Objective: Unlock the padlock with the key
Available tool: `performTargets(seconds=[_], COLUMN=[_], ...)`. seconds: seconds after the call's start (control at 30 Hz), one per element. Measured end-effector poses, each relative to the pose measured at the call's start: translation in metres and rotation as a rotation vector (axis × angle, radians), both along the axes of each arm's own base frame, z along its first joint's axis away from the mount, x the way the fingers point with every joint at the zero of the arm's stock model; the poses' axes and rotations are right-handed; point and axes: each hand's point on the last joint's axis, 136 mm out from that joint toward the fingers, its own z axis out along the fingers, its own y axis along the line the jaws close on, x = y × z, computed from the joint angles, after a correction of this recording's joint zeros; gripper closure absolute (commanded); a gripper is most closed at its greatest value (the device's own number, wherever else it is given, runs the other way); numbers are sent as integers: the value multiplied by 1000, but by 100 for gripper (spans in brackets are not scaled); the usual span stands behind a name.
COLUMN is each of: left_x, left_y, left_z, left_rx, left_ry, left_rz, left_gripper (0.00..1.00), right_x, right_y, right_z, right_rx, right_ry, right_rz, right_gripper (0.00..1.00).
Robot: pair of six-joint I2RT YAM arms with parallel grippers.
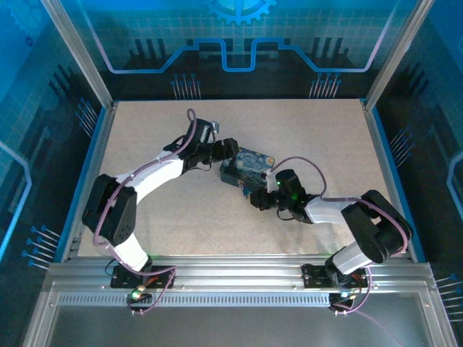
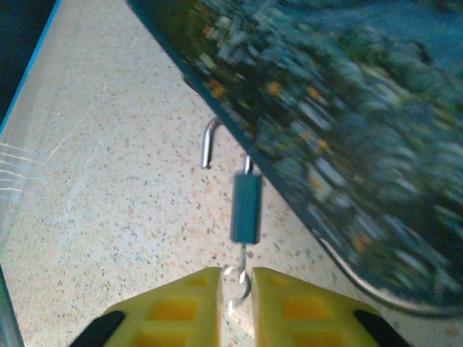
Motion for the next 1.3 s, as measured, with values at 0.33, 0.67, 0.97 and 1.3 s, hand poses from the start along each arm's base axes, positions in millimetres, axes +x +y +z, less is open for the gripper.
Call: performTargets(seconds=[0.33, 0.67, 0.97, 1.3], left_x=[4, -9, -23, -26], left_y=[1, 9, 9, 4], left_z=[-60, -72, -73, -73], left_rx=[90, 51, 9, -8], left_ry=[138, 139, 130, 132], left_rz=[-66, -45, -18, -12], left_gripper=[29, 36, 36, 36], right_x=[5, 48, 54, 37], right_y=[-8, -15, -17, 0], right_z=[5, 13, 24, 11], right_rx=[29, 49, 117, 176], right_ry=[-15, -63, -119, -81], right_rz=[32, 45, 80, 132], right_gripper=[56, 54, 38, 37])
